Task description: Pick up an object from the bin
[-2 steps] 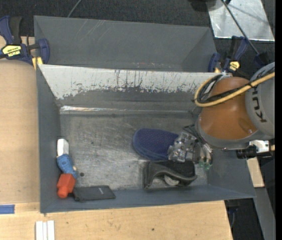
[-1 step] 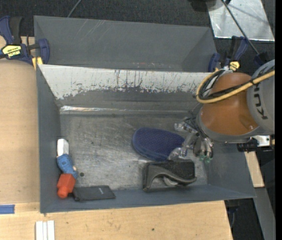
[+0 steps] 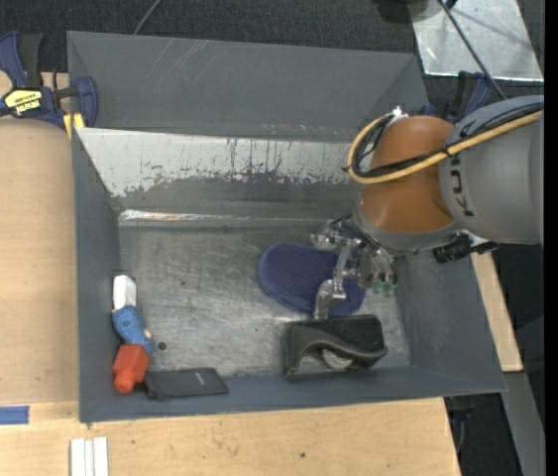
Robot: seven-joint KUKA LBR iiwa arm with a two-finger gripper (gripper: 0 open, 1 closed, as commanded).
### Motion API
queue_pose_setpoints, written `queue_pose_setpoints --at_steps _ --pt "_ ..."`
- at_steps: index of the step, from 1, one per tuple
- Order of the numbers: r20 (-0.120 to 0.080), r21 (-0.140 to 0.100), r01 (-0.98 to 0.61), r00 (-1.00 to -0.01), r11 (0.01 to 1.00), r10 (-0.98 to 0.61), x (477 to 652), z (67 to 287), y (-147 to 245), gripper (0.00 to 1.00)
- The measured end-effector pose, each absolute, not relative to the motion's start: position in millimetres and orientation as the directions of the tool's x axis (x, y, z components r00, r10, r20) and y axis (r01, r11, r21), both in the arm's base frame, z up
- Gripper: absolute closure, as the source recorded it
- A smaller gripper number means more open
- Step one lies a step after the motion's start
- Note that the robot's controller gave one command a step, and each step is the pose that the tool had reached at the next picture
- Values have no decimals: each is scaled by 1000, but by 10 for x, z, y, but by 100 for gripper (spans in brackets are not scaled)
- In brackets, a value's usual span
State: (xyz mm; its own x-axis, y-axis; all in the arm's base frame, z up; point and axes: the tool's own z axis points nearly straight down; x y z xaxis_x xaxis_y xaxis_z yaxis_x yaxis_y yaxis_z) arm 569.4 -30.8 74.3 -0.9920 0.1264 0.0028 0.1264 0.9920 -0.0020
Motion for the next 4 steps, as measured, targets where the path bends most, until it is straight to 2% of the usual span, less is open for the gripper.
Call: queue_pose_setpoints --at_steps 1,2,3,4 --pt "-9 -1 128 -992 992 128 5719 771 -309 100" --pt "-11 -1 126 -992 992 126 5482 2000 -558 100" --pt "-17 3 192 -981 981 192 5780 993 -554 100" --pt "-13 2 180 -984 984 180 5873 2452 -248 100"
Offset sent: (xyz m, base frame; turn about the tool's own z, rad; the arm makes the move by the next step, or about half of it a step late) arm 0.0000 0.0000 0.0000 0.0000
